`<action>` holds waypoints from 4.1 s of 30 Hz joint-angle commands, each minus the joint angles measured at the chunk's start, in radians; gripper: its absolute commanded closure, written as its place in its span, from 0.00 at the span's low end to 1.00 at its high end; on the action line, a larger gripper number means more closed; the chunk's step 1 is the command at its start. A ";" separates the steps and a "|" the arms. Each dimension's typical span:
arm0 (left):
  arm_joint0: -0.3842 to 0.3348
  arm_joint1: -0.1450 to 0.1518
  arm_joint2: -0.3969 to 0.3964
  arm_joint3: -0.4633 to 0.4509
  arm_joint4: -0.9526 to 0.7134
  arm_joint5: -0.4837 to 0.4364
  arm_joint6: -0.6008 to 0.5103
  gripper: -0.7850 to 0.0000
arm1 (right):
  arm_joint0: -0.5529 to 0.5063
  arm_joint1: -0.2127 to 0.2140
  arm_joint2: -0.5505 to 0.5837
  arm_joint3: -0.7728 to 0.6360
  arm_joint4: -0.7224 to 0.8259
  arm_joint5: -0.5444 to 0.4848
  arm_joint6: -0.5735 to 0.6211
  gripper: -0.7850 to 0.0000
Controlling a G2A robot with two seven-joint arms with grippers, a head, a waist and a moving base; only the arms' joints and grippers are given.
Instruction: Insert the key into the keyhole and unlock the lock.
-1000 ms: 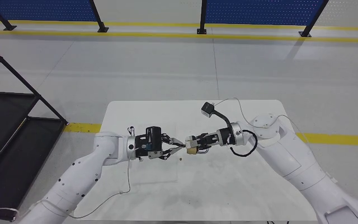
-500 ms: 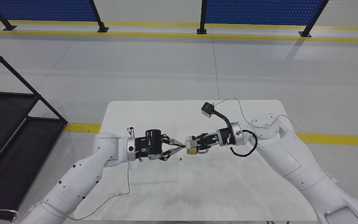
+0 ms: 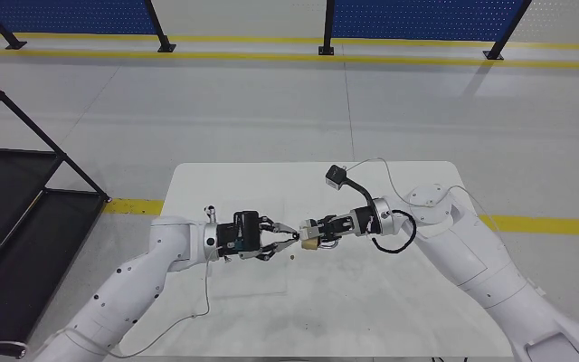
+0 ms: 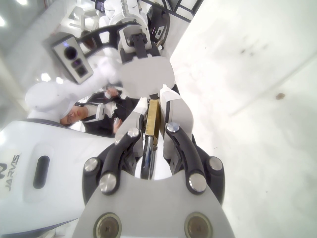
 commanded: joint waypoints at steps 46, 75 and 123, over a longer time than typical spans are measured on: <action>0.146 0.033 -0.228 0.025 -0.041 -0.010 0.097 0.00 | -0.025 0.002 0.006 0.005 -0.046 0.049 -0.046 1.00; 0.146 0.033 -0.228 0.025 -0.041 -0.010 0.097 0.00 | 0.063 -0.133 -0.202 0.339 -0.257 0.329 -0.122 1.00; 0.146 0.033 -0.228 0.025 -0.041 -0.010 0.097 0.00 | 0.083 -0.237 -0.201 0.504 -0.384 0.345 -0.144 0.69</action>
